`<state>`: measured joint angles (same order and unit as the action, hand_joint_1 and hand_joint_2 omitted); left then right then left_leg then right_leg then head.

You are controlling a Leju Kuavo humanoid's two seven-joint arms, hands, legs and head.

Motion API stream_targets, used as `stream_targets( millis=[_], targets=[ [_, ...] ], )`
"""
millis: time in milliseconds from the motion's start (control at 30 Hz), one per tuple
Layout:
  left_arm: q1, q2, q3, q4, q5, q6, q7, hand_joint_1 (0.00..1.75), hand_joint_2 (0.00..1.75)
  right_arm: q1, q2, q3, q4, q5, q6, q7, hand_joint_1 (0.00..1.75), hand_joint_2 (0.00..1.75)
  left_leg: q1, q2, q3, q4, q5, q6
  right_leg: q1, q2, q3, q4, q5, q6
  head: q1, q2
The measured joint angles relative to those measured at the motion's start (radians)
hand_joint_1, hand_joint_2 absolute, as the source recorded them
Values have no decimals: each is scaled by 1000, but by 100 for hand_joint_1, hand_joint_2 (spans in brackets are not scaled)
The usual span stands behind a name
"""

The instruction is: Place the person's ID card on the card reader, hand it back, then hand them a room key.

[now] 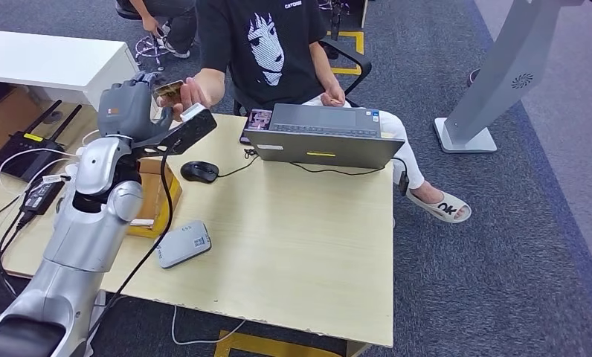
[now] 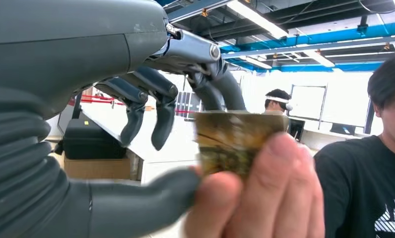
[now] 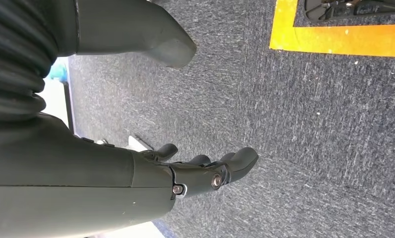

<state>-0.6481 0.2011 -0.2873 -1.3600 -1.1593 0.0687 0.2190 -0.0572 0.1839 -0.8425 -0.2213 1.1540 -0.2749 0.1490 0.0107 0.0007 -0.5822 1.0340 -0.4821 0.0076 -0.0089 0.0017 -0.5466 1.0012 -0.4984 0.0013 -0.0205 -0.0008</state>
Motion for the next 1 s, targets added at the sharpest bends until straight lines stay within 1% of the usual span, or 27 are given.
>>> stream_targets(
  millis=[200,467,567,633,700,833,933,1000],
  targets=[
    [33,-7,12,0,-1,12,-12,0,175,0,0,0,0,4,6,2,0,175,0,0,0,0,0,0,0,0,0,0,0,0,0,0],
    [44,-7,14,-2,-6,14,-17,0,175,0,-1,0,0,5,6,3,0,175,0,0,0,0,0,0,0,0,0,0,0,0,0,0],
    [63,-7,14,-13,-10,14,-27,0,175,0,-1,-1,0,6,6,2,0,175,0,0,0,0,0,0,0,0,0,0,0,0,0,0],
    [90,-2,14,-30,-13,14,-37,0,175,0,-1,-4,0,3,5,0,0,175,0,0,0,0,0,0,0,0,0,0,0,0,0,0],
    [135,10,15,-59,-22,17,-54,0,175,0,-1,-11,0,-2,4,-1,0,175,0,1,0,0,0,0,0,1,0,0,0,0,0,0],
    [240,50,15,-124,-37,23,-75,0,175,4,-1,-25,0,-6,2,-1,0,175,0,1,-1,0,-1,-1,0,1,-2,0,-1,-1,0,0],
    [287,75,15,-160,-38,13,-80,0,175,5,-1,-32,0,-10,1,4,0,175,1,0,-1,-1,-1,-1,0,0,-1,0,-1,-1,0,0],
    [326,103,17,-194,-31,-4,-84,0,175,5,-1,-39,0,-17,-1,8,0,175,0,1,-1,-1,-1,-1,0,1,-1,1,-1,-1,0,0]
  ],
)
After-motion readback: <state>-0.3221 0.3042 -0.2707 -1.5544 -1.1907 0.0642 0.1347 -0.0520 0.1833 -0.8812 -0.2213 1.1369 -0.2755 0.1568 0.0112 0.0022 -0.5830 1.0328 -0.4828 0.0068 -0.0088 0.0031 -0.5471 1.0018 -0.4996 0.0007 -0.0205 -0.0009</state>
